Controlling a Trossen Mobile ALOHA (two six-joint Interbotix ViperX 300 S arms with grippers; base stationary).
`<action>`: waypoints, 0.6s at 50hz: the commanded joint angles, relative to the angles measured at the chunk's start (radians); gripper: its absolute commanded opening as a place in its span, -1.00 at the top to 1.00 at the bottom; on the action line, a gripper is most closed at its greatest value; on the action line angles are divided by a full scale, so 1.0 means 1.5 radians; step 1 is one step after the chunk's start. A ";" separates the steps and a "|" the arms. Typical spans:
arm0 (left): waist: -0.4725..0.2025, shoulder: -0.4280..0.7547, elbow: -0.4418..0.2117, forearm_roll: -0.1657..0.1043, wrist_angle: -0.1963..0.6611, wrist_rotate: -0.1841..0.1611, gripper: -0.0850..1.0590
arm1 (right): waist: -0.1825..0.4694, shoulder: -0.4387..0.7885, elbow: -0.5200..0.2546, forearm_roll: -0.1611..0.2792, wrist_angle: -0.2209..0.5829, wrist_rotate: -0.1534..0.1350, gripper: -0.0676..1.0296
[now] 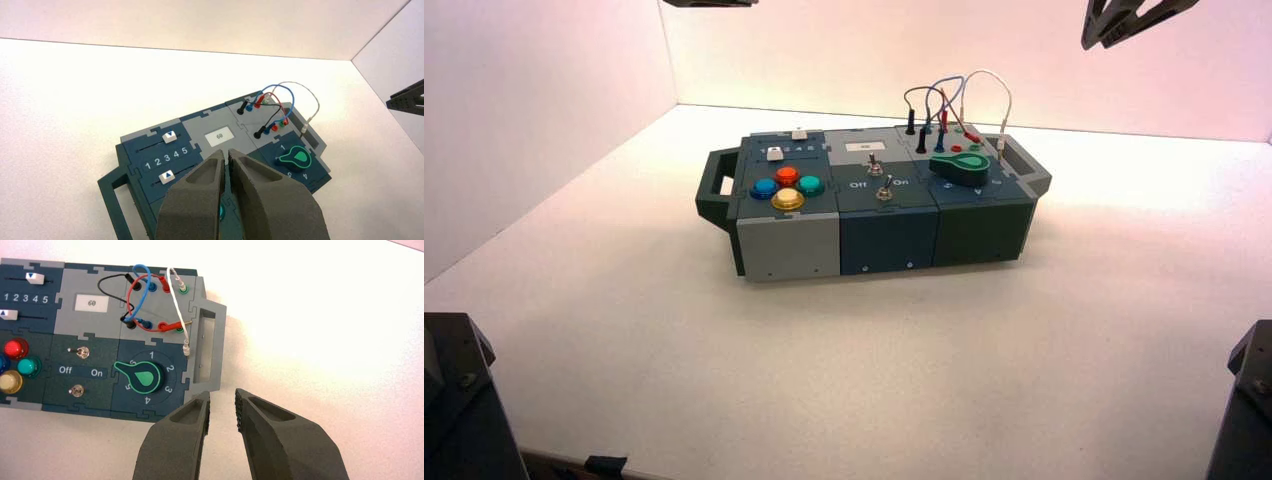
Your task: Flip the bottom switch off with the left gripper.
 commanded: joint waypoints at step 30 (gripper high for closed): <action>-0.056 0.022 -0.033 0.000 -0.006 -0.012 0.76 | 0.002 0.082 -0.046 0.007 -0.006 0.006 0.33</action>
